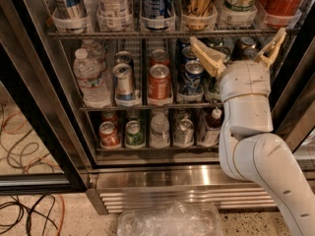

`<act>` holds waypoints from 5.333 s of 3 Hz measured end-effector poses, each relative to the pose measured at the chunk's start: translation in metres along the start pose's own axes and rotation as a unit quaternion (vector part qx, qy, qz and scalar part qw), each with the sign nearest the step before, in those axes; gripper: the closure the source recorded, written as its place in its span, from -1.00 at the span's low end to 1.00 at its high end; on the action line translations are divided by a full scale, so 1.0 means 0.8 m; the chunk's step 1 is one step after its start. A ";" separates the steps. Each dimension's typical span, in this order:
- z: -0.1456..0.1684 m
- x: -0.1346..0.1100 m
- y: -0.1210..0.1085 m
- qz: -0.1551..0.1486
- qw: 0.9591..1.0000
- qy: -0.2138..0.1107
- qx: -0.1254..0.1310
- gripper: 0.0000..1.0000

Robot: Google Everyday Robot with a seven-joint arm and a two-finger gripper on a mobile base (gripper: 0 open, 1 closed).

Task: Pick 7up can from top shelf of fridge

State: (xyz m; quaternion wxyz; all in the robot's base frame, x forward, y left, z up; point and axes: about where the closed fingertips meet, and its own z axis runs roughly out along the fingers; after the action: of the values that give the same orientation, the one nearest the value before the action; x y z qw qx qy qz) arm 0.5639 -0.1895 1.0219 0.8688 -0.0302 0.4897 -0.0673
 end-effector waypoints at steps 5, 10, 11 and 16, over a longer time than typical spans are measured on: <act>0.015 -0.019 -0.023 0.009 0.999 0.010 0.052 -1.00; 0.019 -0.023 -0.013 0.010 1.000 0.000 0.011 -0.54; 0.019 -0.023 -0.013 0.010 1.000 0.000 0.011 -0.08; 0.033 -0.020 -0.010 0.011 1.000 -0.004 0.008 -0.40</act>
Offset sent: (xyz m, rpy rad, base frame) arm -0.0106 -0.0294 0.0245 0.0658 0.0257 -0.1318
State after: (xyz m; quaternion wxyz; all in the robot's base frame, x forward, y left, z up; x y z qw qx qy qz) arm 0.5781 -0.1956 1.0500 0.8718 -0.0185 0.4855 -0.0618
